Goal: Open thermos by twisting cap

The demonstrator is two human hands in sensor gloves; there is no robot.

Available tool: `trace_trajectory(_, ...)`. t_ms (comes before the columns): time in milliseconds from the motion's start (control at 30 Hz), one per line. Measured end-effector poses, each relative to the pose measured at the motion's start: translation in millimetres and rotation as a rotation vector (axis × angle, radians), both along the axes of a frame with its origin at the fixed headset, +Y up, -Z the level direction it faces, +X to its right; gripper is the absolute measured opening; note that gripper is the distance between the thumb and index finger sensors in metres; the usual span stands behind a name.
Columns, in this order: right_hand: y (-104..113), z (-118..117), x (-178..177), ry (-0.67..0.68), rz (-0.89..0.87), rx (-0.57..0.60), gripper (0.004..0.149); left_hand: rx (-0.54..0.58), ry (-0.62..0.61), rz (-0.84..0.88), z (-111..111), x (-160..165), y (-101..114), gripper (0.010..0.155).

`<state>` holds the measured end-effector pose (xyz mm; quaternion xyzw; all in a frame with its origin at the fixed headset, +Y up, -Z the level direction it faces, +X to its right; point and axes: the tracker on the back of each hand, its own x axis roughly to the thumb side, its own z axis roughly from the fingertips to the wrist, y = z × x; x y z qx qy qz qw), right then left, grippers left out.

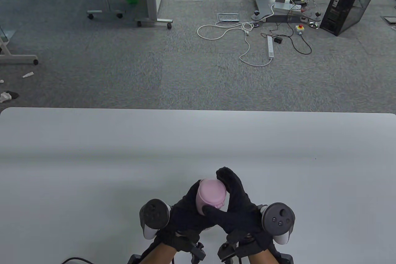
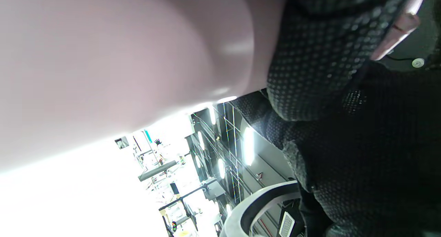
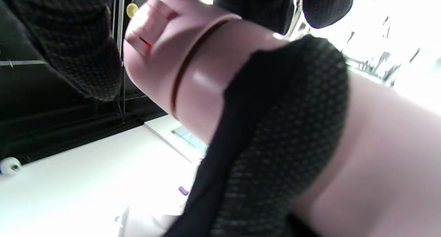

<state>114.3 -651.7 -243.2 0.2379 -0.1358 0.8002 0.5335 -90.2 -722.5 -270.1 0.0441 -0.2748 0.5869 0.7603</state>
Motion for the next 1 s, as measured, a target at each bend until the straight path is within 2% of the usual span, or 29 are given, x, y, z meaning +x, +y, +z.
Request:
trace_trajectory(167, 4, 4, -3, -0.11, 0.076, 0.077, 0.105, 0.004, -0.006, -0.016, 1, 3, -1, 0.117)
trace_trajectory(433, -4, -10, 6, 0.113, -0.12, -0.035, 0.1, -0.015, -0.031, 0.012, 0, 5, -3, 0.117)
trace_trajectory(600, -2, -10, 9, 0.149, -0.069, -0.053, 0.097, -0.019, -0.028, 0.008, 0, 6, -4, 0.117)
trace_trajectory(667, -1, -8, 8, 0.119, -0.063, -0.038, 0.102, -0.017, -0.008, 0.013, 0, 5, -4, 0.117)
trace_trajectory(767, 1, -1, 6, -0.072, -0.012, 0.032, 0.104, -0.017, 0.006, -0.007, 0, 3, -3, 0.117)
trace_trajectory(833, 3, 2, 4, -0.133, 0.055, 0.07, 0.104, -0.017, 0.008, -0.017, 0, 3, -3, 0.117)
trace_trajectory(933, 3, 3, 2, -0.14, 0.026, 0.068, 0.104, -0.026, 0.0, -0.007, 1, 4, -3, 0.117)
trace_trajectory(1000, 1, 1, 4, -0.096, -0.005, 0.056, 0.102, -0.025, 0.008, -0.011, 1, 3, -3, 0.117)
